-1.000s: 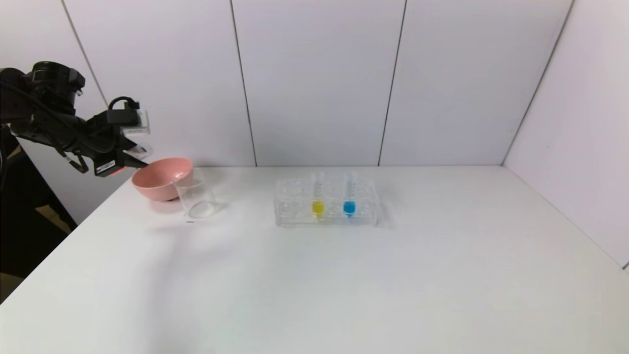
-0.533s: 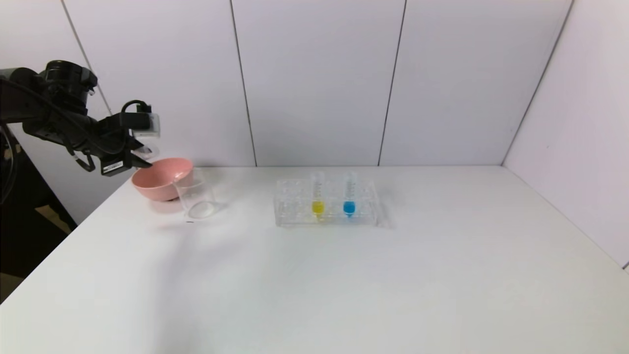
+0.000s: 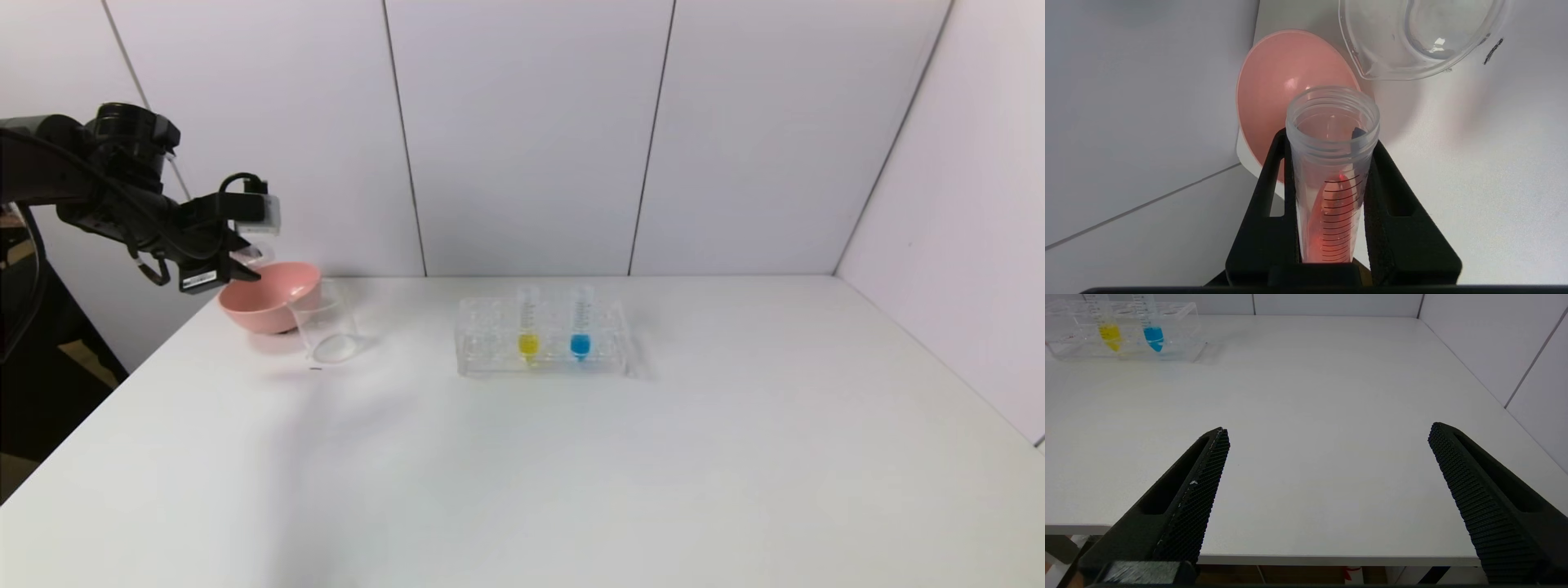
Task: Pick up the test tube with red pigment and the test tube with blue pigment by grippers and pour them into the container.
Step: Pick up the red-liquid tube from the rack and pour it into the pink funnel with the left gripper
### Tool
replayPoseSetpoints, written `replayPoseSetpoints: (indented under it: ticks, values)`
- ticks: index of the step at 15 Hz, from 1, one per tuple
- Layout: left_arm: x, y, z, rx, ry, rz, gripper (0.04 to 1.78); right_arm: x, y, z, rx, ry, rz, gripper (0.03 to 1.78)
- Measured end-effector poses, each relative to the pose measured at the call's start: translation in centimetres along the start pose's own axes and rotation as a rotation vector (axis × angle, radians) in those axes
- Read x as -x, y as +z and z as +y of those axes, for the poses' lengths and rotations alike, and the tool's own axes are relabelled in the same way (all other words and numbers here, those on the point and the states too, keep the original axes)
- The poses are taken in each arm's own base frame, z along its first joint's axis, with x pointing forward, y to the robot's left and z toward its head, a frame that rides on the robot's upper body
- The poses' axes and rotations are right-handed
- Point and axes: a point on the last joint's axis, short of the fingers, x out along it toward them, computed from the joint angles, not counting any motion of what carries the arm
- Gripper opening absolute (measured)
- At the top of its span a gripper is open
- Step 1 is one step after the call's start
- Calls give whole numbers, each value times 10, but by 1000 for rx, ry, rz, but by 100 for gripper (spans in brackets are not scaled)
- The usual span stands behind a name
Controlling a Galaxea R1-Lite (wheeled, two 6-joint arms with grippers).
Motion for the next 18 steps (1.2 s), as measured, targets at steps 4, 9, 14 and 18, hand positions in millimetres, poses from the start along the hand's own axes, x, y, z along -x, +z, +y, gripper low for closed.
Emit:
replayPoseSetpoints:
  ticks: [4,9,14,18]
  values:
    - [-6,2,-1,-6,-2,2,47,0,0,0,0,0,0,177]
    - [-9,4,-2,-7,-7,30,47,0,0,0,0,1,0,177]
    - [-9,4,-3,-4,-12,50,47,0,0,0,0,1,0,177]
    - [-10,6,-3,-3,-11,63,47,0,0,0,0,1,0,177]
